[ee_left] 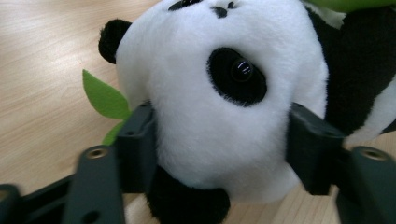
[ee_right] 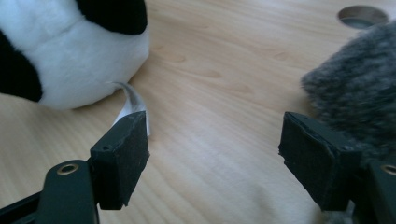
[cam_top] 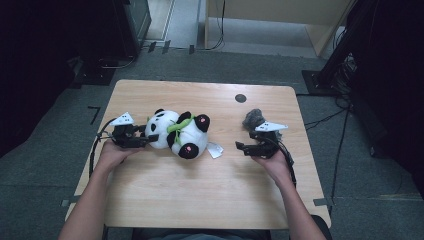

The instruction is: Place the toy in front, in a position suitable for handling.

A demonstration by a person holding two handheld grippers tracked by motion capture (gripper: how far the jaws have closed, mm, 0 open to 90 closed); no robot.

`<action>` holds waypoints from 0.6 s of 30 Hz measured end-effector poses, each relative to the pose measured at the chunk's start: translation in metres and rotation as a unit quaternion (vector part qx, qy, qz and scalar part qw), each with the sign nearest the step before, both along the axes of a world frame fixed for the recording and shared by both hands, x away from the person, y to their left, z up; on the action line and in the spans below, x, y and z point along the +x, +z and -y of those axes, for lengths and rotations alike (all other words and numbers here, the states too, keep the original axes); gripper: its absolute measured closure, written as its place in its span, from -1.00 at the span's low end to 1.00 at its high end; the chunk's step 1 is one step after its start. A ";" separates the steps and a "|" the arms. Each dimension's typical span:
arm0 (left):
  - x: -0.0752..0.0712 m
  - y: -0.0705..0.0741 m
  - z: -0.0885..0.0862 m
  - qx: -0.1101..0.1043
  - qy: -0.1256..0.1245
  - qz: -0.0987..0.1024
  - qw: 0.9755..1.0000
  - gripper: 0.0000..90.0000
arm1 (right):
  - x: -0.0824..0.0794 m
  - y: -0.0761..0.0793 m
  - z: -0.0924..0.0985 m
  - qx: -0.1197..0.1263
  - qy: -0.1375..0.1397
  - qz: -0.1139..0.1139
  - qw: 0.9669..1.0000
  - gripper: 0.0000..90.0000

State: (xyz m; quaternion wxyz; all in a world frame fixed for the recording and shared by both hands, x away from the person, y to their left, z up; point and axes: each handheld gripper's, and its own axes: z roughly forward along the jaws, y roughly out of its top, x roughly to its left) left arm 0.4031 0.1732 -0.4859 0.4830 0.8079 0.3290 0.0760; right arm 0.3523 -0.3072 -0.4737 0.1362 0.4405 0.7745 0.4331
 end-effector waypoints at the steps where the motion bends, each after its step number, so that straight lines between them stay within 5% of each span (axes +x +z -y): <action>1: 0.000 0.000 0.000 0.000 0.000 0.000 1.000 -0.02 | 0.000 0.000 0.000 0.000 0.000 0.000 1.000 -0.44; 6: -0.006 0.002 0.004 -0.005 0.016 -0.009 1.000 0.27 | 0.008 0.002 0.009 -0.006 -0.027 0.016 1.000 -0.39; 11: -0.012 0.004 0.007 -0.022 0.035 -0.023 0.999 0.43 | 0.013 0.003 0.017 -0.005 -0.040 0.004 0.999 -0.38; 18: -0.027 0.011 0.013 -0.044 0.065 -0.037 0.996 0.52 | 0.016 0.010 0.030 -0.004 -0.057 0.008 0.998 -0.35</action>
